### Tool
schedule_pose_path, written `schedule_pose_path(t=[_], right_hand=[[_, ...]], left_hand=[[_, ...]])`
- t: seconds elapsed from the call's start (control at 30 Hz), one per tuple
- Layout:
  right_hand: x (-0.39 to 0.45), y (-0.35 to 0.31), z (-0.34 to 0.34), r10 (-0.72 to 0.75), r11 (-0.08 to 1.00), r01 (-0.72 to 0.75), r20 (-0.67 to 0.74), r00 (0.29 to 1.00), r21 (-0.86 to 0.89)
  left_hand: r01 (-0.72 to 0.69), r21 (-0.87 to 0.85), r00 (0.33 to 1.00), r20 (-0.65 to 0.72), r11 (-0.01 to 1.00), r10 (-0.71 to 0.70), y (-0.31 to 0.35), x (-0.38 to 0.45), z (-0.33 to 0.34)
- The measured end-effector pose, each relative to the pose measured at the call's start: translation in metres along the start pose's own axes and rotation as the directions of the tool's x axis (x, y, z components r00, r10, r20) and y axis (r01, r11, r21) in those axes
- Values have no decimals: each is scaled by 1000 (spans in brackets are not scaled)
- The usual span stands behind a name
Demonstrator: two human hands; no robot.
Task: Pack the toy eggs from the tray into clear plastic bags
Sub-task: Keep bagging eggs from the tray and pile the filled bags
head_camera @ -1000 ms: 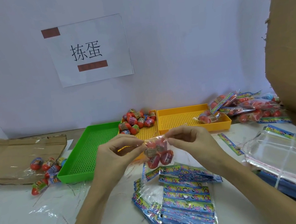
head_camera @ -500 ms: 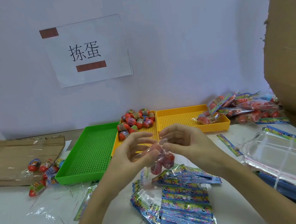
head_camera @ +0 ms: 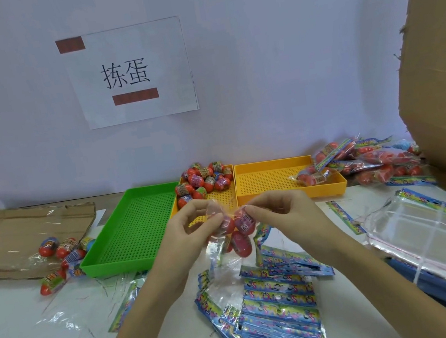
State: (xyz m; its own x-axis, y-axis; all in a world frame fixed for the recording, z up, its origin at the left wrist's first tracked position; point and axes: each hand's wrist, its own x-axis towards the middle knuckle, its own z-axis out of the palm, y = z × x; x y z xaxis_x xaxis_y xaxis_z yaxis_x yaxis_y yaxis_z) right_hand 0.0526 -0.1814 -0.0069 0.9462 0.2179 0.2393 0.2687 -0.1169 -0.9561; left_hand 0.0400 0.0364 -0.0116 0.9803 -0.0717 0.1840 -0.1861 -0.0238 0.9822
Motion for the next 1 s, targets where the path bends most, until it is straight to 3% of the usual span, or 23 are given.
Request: schedule_pose_path(t=[0.23, 0.63, 0.83, 1.0], right_hand=[[0, 2, 2, -4, 1000, 3, -62, 998, -17], [-6, -3, 17, -110, 993, 101, -200, 974, -55], [-8, -6, 18, -128, 988, 113, -149, 981, -100], [-9, -7, 17, -115, 991, 103, -140, 983, -90]], left_hand=[[15, -19, 999, 44, 1000, -15, -1, 0, 0], [62, -221, 987, -132, 973, -93, 0, 1, 1], [120, -214, 993, 15, 969, -119, 2, 0, -1], [97, -167, 995, -8, 981, -99, 2, -1, 0]])
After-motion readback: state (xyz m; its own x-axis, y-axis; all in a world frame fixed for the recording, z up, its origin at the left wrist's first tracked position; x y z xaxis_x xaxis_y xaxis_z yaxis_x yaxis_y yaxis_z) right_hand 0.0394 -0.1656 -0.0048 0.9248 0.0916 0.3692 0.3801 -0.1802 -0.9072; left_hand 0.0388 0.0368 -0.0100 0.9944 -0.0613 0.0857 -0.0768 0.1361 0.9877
